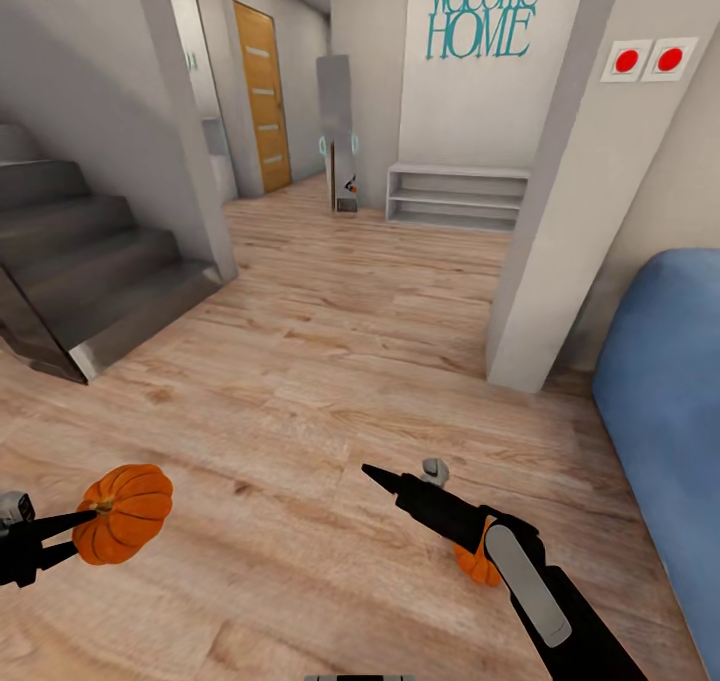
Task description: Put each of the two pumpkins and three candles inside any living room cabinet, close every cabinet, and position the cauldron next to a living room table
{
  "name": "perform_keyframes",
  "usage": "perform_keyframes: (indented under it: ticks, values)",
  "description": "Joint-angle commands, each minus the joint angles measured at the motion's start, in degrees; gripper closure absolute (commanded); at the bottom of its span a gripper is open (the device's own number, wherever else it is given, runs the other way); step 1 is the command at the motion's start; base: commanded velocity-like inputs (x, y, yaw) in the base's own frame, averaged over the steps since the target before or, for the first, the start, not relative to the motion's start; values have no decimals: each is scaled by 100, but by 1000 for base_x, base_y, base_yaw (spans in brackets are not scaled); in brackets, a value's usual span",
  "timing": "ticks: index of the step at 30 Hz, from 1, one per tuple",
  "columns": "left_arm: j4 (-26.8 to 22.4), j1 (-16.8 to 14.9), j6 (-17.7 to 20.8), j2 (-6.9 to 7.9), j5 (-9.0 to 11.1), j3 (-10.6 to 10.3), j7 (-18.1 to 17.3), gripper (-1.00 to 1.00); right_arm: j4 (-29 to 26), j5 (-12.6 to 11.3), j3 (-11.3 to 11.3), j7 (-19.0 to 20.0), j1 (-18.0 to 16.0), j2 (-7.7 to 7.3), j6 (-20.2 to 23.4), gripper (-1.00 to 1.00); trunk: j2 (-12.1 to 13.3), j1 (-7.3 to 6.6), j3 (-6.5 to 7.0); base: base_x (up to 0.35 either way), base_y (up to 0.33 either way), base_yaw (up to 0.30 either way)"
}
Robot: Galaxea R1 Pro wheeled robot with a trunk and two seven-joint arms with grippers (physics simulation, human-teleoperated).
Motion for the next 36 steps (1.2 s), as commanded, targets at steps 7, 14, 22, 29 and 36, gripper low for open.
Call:
perform_keyframes:
  ticks: [7, 14, 22, 29, 36]
  values:
    - [-3, -8, 58, -6, 41, -36, -20, 100, -7, -653, 11, 17, -1, -4, -52, -100, -2, -1, -5, 11, 2, 0]
    - [-6, -8, 52, -5, 37, -32, -19, 100, -15, -719, 12, -37, -2, 4, -59, -100, -2, -1, -5, 19, 0, 0]
    - [-3, -8, 53, -4, 39, -28, -18, 100, -8, -730, 12, 5, 1, -2, -59, -100, -2, -1, -5, 173, 0, 0]
    - [-18, -8, 50, -7, 38, -35, -16, 100, -7, -733, 12, 22, -3, 0, -60, -100, -2, -1, -5, 88, 0, 0]
    - [-79, -8, 31, -24, 38, -21, -11, 100, 95, -725, 12, 32, -1, 6, -60, -100, -2, -1, -5, 4, 0, 0]
